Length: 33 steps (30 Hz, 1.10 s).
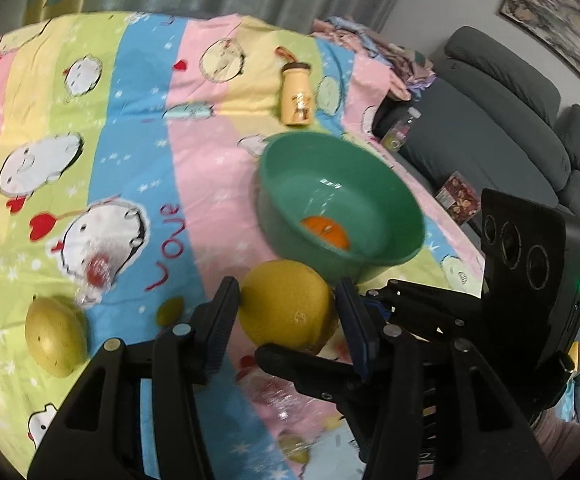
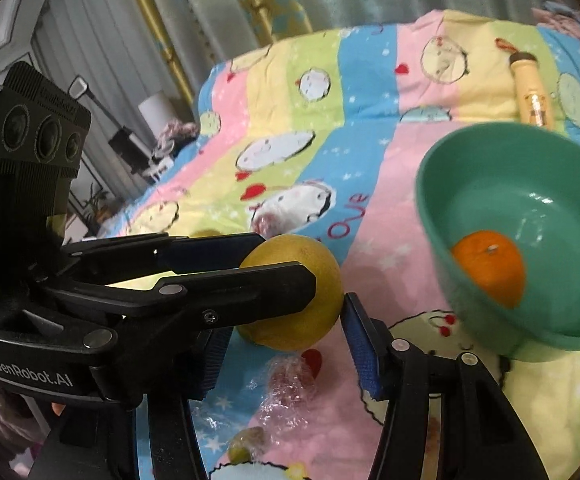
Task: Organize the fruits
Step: 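Carry the lemon into the green basin and open the left tool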
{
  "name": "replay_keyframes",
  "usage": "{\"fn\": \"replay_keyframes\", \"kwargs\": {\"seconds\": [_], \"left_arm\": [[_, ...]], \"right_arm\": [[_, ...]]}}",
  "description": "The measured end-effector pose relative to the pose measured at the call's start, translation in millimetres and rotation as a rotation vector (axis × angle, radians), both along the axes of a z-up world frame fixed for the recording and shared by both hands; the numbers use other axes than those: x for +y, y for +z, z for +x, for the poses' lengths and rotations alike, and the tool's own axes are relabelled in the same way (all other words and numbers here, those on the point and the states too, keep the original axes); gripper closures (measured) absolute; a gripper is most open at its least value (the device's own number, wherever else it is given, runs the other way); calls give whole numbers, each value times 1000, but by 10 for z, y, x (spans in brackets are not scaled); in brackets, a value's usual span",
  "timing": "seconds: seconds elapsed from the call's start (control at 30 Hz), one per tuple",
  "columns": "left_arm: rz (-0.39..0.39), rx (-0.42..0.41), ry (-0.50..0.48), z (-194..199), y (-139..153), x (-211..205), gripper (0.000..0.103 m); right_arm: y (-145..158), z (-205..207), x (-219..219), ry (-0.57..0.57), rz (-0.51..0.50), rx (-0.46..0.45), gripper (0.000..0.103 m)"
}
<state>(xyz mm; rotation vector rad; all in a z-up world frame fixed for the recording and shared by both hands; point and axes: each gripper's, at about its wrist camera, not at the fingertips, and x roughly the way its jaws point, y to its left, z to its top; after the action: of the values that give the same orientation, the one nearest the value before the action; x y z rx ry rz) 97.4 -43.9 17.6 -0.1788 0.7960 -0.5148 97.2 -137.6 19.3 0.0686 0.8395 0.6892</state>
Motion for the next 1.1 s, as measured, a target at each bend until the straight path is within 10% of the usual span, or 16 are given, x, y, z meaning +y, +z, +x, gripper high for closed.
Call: {"fn": "replay_keyframes", "kwargs": {"seconds": [0.47,1.1], "left_arm": [[-3,-55,-82,326,311,-629,53],[-78,74,-91,815,69,-827,53]], "right_arm": [[349,147,-623,-142,23,-78,47],[134,523,-901,-224,4,2,46]]}}
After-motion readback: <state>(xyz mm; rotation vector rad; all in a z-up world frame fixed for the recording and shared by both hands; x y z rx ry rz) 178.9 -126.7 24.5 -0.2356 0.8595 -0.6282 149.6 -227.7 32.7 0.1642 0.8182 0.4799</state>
